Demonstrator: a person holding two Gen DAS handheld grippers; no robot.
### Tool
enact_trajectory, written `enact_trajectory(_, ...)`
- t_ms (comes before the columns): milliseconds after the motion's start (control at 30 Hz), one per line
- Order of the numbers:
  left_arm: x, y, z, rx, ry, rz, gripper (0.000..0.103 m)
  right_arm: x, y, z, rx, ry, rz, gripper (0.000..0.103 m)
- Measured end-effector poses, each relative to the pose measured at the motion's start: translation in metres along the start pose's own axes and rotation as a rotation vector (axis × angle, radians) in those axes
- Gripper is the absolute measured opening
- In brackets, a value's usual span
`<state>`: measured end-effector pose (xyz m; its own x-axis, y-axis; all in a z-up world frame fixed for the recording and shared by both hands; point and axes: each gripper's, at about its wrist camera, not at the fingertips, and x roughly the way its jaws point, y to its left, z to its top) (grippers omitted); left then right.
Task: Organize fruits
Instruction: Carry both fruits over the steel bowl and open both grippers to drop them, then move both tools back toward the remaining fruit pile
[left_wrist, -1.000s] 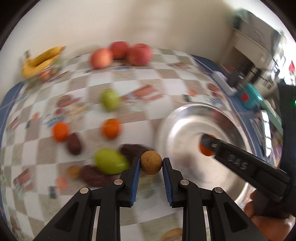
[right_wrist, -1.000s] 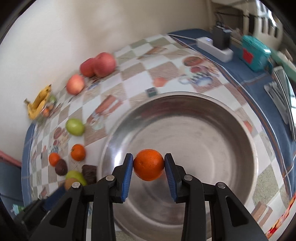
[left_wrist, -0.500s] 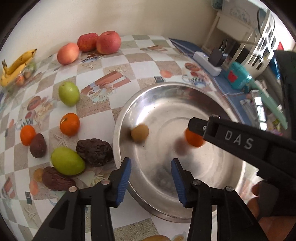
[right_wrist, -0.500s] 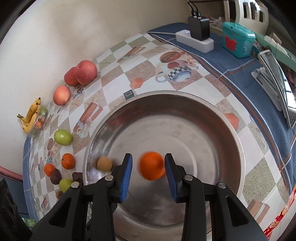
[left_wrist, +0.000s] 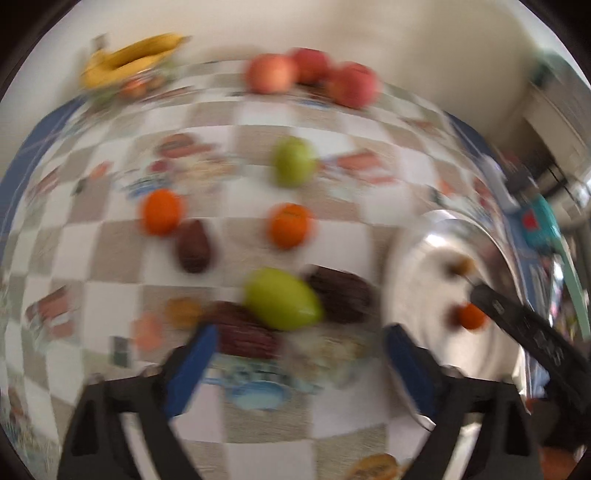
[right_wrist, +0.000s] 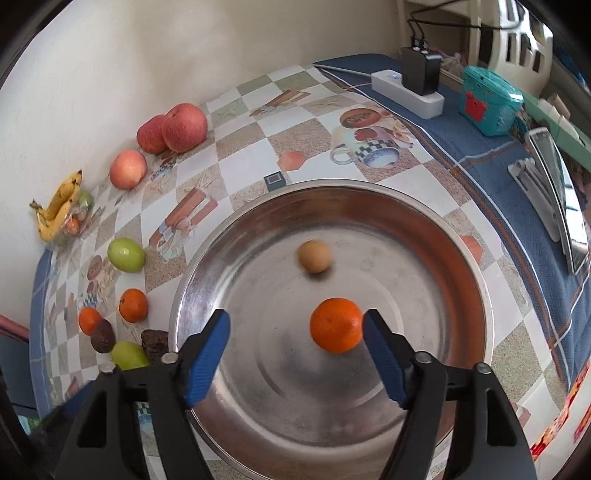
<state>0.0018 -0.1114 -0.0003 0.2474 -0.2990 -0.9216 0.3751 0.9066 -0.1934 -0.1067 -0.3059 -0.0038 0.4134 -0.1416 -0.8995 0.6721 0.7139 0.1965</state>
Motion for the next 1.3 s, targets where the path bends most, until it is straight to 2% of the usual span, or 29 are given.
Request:
enact_trajectory(67,-0.006,0.025,0.005,-0.085,-0.03,0.047,0.103,0.001,0.009,-0.002,-0.039,-0.009,-0.012,0.094)
enact_trajectory(167,-0.015,0.056,0.009,-0.189,-0.066,0.081,0.103,0.001,0.022,-0.005,-0.088,-0.024,-0.003,0.094)
enact_trajectory(300,-0.021,0.09,0.008,-0.29,-0.075,0.068,0.103,-0.001,0.037,-0.009,-0.127,-0.036,0.01,0.094)
enact_trajectory(500,-0.024,0.118,0.009,-0.38,-0.078,0.054,0.103,-0.011,0.06,-0.014,-0.186,-0.039,0.04,0.094)
enact_trajectory(867,-0.015,0.118,0.017,-0.35,-0.074,0.061,0.103,-0.029,0.105,0.002,-0.28,-0.083,0.146,0.094)
enact_trajectory(1000,-0.012,0.111,0.019,-0.313,-0.082,0.084,0.103,-0.009,0.102,-0.005,-0.284,-0.017,0.135,0.094)
enact_trajectory(1133,-0.006,0.102,0.017,-0.287,-0.066,0.072,0.103,0.001,0.098,-0.014,-0.282,0.029,0.117,0.094)
enact_trajectory(1300,0.007,0.1,0.012,-0.286,-0.033,0.058,0.103,-0.008,0.104,-0.023,-0.295,0.012,0.146,0.094)
